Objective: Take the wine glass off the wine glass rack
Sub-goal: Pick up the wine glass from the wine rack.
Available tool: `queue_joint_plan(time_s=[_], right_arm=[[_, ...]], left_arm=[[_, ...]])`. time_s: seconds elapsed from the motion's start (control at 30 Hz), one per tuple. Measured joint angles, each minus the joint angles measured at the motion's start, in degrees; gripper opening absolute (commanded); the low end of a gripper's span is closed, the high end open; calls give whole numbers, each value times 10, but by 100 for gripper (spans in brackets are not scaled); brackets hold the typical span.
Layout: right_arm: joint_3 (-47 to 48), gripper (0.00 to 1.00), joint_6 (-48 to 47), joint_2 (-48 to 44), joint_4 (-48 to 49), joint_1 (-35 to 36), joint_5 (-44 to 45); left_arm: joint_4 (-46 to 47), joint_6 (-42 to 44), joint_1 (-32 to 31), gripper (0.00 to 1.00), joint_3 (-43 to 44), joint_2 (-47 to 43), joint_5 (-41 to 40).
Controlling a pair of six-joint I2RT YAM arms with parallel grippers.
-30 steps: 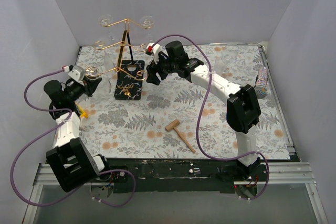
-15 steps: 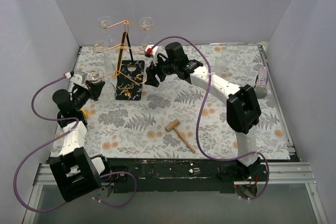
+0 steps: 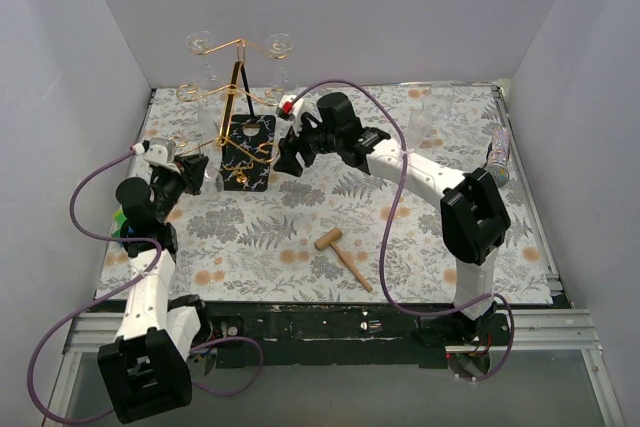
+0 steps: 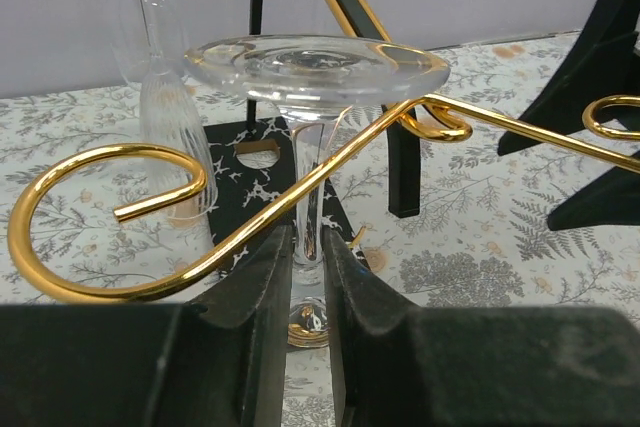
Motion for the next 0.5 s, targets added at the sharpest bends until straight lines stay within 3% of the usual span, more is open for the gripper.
queue_joint_plan(time_s=[0.5], right_arm=[[-71, 76, 12, -61, 35, 4, 4]], left_arm=[[11, -24, -1, 0, -17, 19, -86]])
